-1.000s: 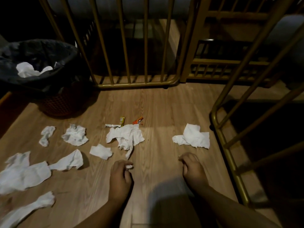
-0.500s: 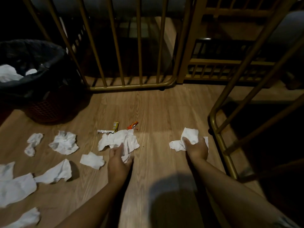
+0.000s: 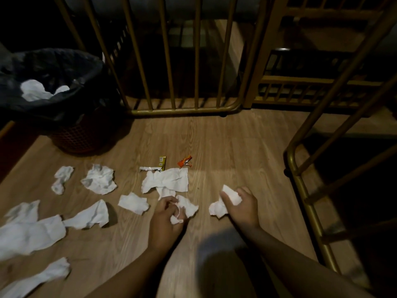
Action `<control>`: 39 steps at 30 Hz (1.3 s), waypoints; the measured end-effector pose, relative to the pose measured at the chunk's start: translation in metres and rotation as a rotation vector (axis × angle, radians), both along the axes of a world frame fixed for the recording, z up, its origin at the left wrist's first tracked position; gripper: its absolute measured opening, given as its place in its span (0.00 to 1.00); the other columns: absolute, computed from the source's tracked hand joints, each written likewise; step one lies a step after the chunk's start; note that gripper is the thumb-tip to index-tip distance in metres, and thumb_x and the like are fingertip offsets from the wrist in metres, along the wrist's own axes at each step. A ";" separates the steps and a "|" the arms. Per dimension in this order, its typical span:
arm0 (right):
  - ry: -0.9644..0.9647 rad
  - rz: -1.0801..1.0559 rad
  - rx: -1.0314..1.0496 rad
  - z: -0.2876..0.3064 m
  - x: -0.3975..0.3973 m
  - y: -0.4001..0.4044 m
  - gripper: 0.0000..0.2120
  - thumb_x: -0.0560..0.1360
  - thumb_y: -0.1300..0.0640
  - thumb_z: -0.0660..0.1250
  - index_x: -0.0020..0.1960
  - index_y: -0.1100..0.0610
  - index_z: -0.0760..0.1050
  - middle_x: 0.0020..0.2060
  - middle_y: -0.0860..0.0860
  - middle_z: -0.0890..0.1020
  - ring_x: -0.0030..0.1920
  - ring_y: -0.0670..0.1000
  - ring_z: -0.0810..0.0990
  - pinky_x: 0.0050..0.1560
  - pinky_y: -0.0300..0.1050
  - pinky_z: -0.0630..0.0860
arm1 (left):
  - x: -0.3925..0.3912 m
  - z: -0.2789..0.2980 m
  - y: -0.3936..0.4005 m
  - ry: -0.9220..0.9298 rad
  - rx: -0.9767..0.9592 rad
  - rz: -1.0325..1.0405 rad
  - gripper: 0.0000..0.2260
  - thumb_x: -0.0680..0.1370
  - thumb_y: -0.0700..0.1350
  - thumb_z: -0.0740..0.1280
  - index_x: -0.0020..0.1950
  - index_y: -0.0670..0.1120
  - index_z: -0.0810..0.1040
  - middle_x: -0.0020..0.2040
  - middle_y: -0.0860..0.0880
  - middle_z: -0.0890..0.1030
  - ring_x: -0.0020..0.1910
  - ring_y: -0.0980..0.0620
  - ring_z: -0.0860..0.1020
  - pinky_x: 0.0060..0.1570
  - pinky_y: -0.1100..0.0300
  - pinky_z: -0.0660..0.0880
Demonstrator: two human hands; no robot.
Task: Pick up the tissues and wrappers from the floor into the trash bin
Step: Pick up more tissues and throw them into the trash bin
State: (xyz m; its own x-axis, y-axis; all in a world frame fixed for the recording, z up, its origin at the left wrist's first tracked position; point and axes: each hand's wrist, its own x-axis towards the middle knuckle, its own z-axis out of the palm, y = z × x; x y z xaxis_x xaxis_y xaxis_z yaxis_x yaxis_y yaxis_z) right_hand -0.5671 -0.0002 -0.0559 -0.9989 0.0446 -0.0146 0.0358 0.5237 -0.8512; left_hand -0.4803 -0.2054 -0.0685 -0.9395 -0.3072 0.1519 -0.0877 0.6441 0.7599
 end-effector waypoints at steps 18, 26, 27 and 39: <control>-0.002 0.343 0.051 0.013 -0.023 -0.088 0.14 0.75 0.56 0.68 0.60 0.49 0.74 0.49 0.46 0.82 0.48 0.48 0.80 0.45 0.37 0.74 | 0.004 0.024 -0.048 -0.027 0.205 0.276 0.18 0.71 0.38 0.74 0.53 0.52 0.72 0.50 0.53 0.79 0.50 0.55 0.78 0.47 0.73 0.69; 0.064 0.616 0.294 -0.005 -0.046 -0.129 0.20 0.79 0.56 0.60 0.71 0.47 0.69 0.70 0.45 0.71 0.68 0.46 0.70 0.64 0.34 0.62 | 0.003 0.008 -0.049 0.039 0.078 0.149 0.27 0.65 0.26 0.68 0.60 0.46 0.77 0.59 0.52 0.76 0.60 0.56 0.74 0.62 0.61 0.71; 0.033 0.652 0.311 -0.006 -0.046 -0.134 0.20 0.80 0.53 0.59 0.71 0.45 0.67 0.69 0.43 0.71 0.68 0.44 0.69 0.64 0.34 0.63 | 0.001 0.004 -0.050 0.049 0.058 0.122 0.27 0.64 0.26 0.69 0.60 0.45 0.77 0.60 0.52 0.76 0.61 0.56 0.73 0.63 0.61 0.70; 0.070 0.558 0.239 -0.017 -0.033 -0.127 0.12 0.74 0.50 0.71 0.52 0.56 0.79 0.44 0.53 0.77 0.45 0.50 0.77 0.45 0.37 0.69 | 0.001 -0.022 -0.053 -0.052 -0.090 -0.126 0.17 0.76 0.47 0.68 0.64 0.46 0.76 0.57 0.48 0.80 0.54 0.48 0.77 0.56 0.56 0.72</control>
